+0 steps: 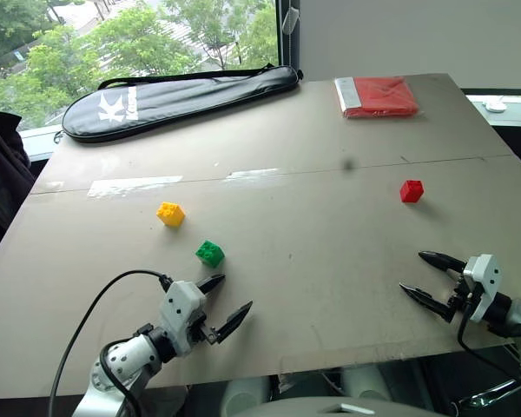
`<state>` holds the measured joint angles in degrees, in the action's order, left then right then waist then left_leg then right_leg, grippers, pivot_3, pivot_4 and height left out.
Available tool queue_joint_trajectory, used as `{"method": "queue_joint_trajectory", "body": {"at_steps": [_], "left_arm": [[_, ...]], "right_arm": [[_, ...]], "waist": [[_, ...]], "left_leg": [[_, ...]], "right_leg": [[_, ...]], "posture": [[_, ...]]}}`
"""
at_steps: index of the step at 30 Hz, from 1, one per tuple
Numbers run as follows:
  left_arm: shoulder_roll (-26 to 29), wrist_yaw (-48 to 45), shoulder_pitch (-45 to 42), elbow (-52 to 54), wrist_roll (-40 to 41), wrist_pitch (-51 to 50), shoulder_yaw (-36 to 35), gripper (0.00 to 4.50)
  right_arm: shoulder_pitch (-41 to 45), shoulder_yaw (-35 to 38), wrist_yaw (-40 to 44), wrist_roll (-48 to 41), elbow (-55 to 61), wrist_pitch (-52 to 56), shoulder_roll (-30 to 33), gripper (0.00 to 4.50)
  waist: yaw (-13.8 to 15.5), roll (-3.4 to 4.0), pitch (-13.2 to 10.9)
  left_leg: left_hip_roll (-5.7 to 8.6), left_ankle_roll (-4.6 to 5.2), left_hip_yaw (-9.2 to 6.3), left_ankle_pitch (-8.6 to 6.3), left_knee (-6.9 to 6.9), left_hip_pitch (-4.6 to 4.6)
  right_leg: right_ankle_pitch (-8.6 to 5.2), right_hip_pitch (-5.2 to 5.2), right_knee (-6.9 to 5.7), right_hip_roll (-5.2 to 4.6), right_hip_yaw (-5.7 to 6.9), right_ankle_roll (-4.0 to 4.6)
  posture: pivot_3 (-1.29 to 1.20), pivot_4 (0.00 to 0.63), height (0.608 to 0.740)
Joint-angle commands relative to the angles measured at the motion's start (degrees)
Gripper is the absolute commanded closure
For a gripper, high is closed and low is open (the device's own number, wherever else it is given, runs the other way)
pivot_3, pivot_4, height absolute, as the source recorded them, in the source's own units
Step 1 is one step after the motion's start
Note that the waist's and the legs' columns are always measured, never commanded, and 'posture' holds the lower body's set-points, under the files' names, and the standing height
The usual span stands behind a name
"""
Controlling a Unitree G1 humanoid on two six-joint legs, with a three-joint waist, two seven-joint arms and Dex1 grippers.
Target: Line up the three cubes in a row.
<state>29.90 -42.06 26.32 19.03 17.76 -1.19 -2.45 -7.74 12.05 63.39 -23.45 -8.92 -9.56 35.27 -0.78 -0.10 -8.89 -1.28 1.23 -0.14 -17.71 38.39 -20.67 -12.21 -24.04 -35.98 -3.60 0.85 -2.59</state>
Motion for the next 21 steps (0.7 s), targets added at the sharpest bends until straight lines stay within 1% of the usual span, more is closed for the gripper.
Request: {"method": "queue_joint_trajectory", "body": {"at_steps": [1,9,21], "left_arm": [[0.0,-1.27,4.17,-4.15,-0.99,-1.31,1.87,0.1],[-0.07,-3.45,4.62,-9.1,-0.84,3.25,1.84,0.1],[0.3,-4.46,4.65,-10.12,-0.8,4.57,1.83,0.1]], "right_arm": [[0.12,0.56,0.13,-0.62,0.16,0.34,0.21,0.0],[0.29,0.13,0.2,-0.41,0.32,0.72,0.06,0.0],[-0.03,0.41,-0.4,-1.26,1.66,1.66,-0.3,0.0]], "waist": [[-0.03,0.0,0.0],[-0.03,0.08,0.06],[-0.03,0.22,0.19]], "left_leg": [[0.0,0.0,0.0,0.0,0.0,0.0],[0.01,0.01,0.08,-0.01,-0.01,0.02],[0.02,0.02,0.11,-0.01,-0.01,0.04]], "right_leg": [[0.0,0.0,0.0,0.0,0.0,0.0],[0.0,0.0,0.04,0.0,-0.05,0.0],[0.0,0.01,0.04,0.04,-0.07,0.0]], "posture": [[0.0,0.15,0.707],[0.0,0.15,0.707],[0.0,0.15,0.707]]}}
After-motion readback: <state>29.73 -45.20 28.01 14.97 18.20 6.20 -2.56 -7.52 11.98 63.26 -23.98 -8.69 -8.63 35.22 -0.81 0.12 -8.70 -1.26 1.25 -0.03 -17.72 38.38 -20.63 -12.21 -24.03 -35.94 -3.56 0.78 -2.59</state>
